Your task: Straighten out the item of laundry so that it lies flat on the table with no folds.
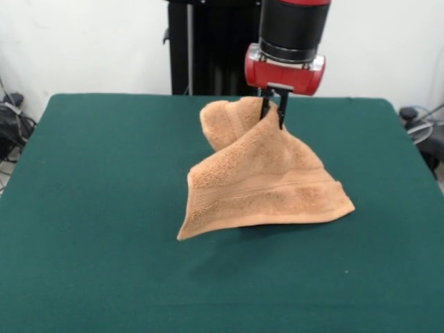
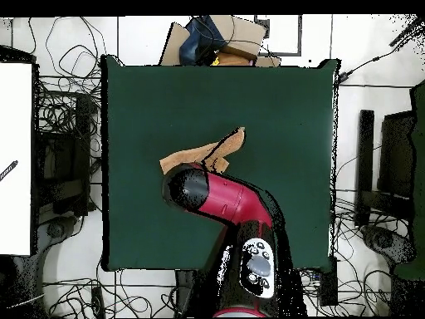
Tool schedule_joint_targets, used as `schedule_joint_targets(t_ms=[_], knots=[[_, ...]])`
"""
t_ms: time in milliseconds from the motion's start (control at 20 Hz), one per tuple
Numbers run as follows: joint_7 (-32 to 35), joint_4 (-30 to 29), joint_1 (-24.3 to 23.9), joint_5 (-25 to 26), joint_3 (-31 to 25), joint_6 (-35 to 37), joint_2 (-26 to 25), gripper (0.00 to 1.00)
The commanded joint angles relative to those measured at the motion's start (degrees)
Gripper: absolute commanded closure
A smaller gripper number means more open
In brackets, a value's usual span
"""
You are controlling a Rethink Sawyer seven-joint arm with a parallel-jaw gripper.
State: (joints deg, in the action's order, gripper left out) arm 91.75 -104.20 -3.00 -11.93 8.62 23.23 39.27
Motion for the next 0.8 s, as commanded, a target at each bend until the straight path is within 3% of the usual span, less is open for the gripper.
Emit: schedule_joint_targets(t_ms=[50,400,800], knots=[[14.33,-2.71,1.52,-2.57,-2.46,-2.46,1.46,1.0],[12.37,0.44,3.19,-0.87,-0.44,0.75,1.38,1.0],[8.08,2.07,1.19,0.68,-1.03,4.79,2.05,1.0]])
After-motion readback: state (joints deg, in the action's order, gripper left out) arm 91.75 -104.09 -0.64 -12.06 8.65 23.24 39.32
